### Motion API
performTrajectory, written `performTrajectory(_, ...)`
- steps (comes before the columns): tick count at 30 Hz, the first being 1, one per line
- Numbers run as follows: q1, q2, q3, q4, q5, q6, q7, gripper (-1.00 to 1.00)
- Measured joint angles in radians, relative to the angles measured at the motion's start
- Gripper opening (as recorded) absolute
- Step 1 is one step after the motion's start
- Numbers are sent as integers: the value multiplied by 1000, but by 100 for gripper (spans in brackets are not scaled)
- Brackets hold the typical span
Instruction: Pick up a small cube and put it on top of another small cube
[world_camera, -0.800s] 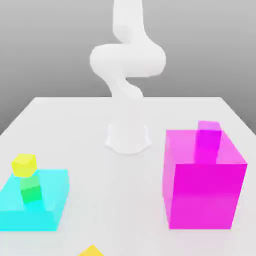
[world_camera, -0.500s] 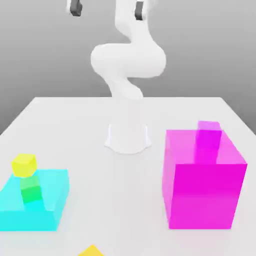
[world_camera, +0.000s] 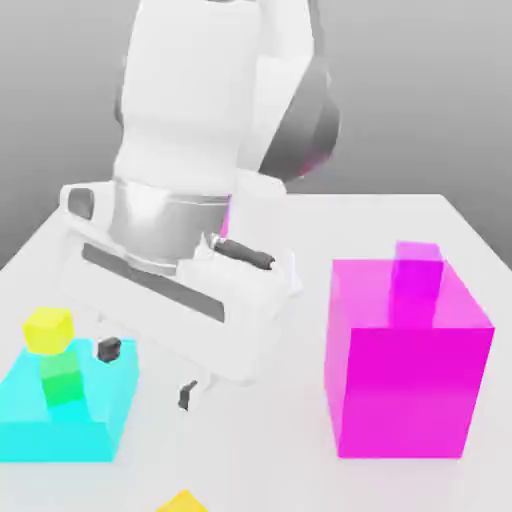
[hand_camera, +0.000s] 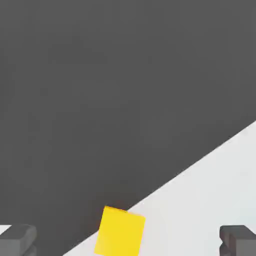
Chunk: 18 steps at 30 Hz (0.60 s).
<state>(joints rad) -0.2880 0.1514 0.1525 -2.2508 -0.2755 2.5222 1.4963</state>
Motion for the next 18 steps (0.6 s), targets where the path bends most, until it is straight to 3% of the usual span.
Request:
performTrajectory(7, -32, 205, 15, 3, 122, 87, 48, 0)
performTrajectory(11, -17, 348, -8, 29, 109, 191, 76, 0)
performTrajectory(12, -11, 375, -16, 35, 102, 212, 82, -100)
performTrajectory(18, -8, 389, -20, 37, 99, 224, 84, -100)
